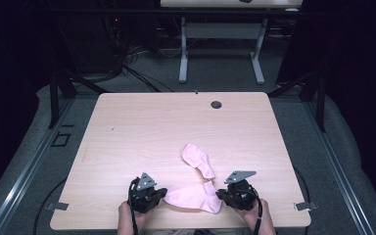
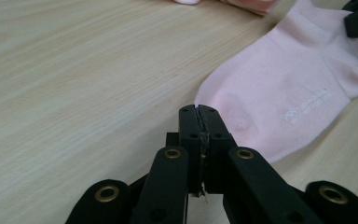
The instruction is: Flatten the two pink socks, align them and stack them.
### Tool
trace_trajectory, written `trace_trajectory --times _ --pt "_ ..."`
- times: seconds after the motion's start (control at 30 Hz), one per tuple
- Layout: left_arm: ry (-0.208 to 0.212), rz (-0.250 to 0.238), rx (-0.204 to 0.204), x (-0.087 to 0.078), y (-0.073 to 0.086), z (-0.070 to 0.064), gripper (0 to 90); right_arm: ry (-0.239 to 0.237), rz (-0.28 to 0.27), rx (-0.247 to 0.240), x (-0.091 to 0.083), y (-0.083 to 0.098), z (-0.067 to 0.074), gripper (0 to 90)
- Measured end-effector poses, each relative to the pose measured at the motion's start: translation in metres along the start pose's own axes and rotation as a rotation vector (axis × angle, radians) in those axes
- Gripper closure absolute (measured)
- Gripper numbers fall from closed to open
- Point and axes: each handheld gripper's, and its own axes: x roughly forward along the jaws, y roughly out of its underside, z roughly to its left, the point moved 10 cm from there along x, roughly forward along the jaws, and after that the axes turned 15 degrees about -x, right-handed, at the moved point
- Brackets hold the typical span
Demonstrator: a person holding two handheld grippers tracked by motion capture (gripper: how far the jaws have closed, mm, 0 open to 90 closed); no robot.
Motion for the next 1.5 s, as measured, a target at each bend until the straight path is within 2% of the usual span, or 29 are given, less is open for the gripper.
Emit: trace_trajectory --times 0.1,0.23,0.27,0.33,0.4,0.47,0.5,0.53,0.57,0.6,0.63,0.67,0.7,0.73,0.77,0.8,0.83,0.87,0.93,1.0,1.03,1.1,1.13,1.17,1.3,1.37,1.43,1.47,1.5 --pt "0.02 0.007 -0.004 0.005 0.004 -0.009 89.1 0.017 0.007 0.02 -0.003 0.007 -0.006 83.2" --pt "0.029 0.017 0.009 0.004 0.007 -0.015 88.3 0.01 0.03 0.016 -0.006 0.014 -0.009 80.6" --pt "0.029 0.019 0.005 0.003 0.006 -0.015 83.1 0.009 0.038 0.013 -0.006 0.015 -0.009 77.0" --pt "0.02 0.002 -0.018 0.0 0.001 -0.012 64.8 0.014 0.023 0.024 -0.006 0.015 -0.012 69.9" --pt "0.018 -0.011 -0.028 -0.003 -0.004 -0.009 53.6 0.012 0.009 0.03 -0.007 0.013 -0.014 67.5" --pt "0.011 -0.021 -0.04 -0.007 -0.016 -0.004 50.1 0.02 -0.015 0.054 -0.009 0.008 -0.019 64.5" --pt "-0.004 -0.034 -0.03 -0.008 -0.033 0.003 46.4 0.03 -0.04 0.062 -0.009 0.0 -0.026 62.8" --pt "-0.008 -0.037 -0.03 -0.008 -0.04 0.005 45.8 0.036 -0.054 0.074 -0.008 -0.004 -0.028 62.3" --pt "-0.015 -0.037 -0.019 -0.007 -0.052 0.008 45.2 0.04 -0.047 0.066 -0.006 -0.007 -0.031 61.5" --pt "-0.015 -0.037 -0.019 -0.007 -0.052 0.008 44.7 0.04 -0.047 0.066 -0.006 -0.007 -0.031 61.5" --pt "-0.018 -0.042 -0.01 -0.003 -0.073 0.009 44.7 0.048 -0.045 0.066 0.001 -0.014 -0.037 61.1" --pt "-0.018 -0.042 -0.01 -0.003 -0.073 0.009 44.6 0.048 -0.045 0.066 0.001 -0.014 -0.037 61.1" --pt "-0.022 -0.026 0.003 0.006 -0.091 0.011 44.4 0.045 -0.034 0.069 0.01 -0.018 -0.039 60.5" --pt "-0.025 -0.017 0.006 0.011 -0.099 0.011 44.4 0.037 -0.021 0.064 0.015 -0.019 -0.04 60.4" --pt "-0.025 -0.017 0.006 0.011 -0.099 0.011 43.8 0.037 -0.021 0.064 0.015 -0.019 -0.04 60.4" --pt "-0.034 0.02 0.014 0.025 -0.112 0.011 42.3 0.022 0.0 0.053 0.022 -0.02 -0.04 59.6" --pt "-0.039 0.031 0.018 0.033 -0.118 0.011 42.4 0.012 -0.002 0.061 0.026 -0.022 -0.04 59.1" --pt "-0.039 0.031 0.018 0.033 -0.118 0.011 42.2 0.012 -0.002 0.061 0.026 -0.022 -0.04 59.1" --pt "-0.043 0.061 0.012 0.049 -0.128 0.013 42.3 0.004 0.004 0.064 0.03 -0.023 -0.041 58.6" --pt "-0.08 0.101 0.016 0.065 -0.134 0.022 41.7 -0.002 0.006 0.075 0.033 -0.024 -0.043 57.9" --pt "-0.102 0.145 0.015 0.075 -0.134 0.027 40.8 0.007 0.008 0.072 0.034 -0.023 -0.045 57.6" --pt "-0.091 0.182 -0.012 0.09 -0.136 0.034 41.4 0.001 0.021 0.085 0.038 -0.022 -0.048 57.1" --pt "-0.091 0.182 -0.012 0.09 -0.136 0.034 42.8 0.001 0.021 0.085 0.038 -0.022 -0.048 57.1" --pt "-0.067 0.182 -0.039 0.094 -0.137 0.034 42.8 -0.001 0.021 0.081 0.039 -0.021 -0.049 57.6" --pt "-0.03 0.18 -0.04 0.101 -0.14 0.035 58.0 -0.009 0.001 0.088 0.041 -0.023 -0.05 62.5" --pt "-0.032 0.181 -0.027 0.104 -0.14 0.036 60.6 -0.01 -0.003 0.09 0.041 -0.023 -0.05 63.5" --pt "-0.047 0.179 -0.004 0.109 -0.139 0.036 69.0 -0.008 -0.018 0.077 0.042 -0.025 -0.051 70.4" --pt "-0.047 0.179 -0.004 0.109 -0.139 0.036 71.2 -0.008 -0.018 0.077 0.042 -0.025 -0.051 70.4" --pt "-0.056 0.192 0.028 0.112 -0.137 0.037 72.9 -0.011 -0.016 0.071 0.042 -0.026 -0.051 76.0"
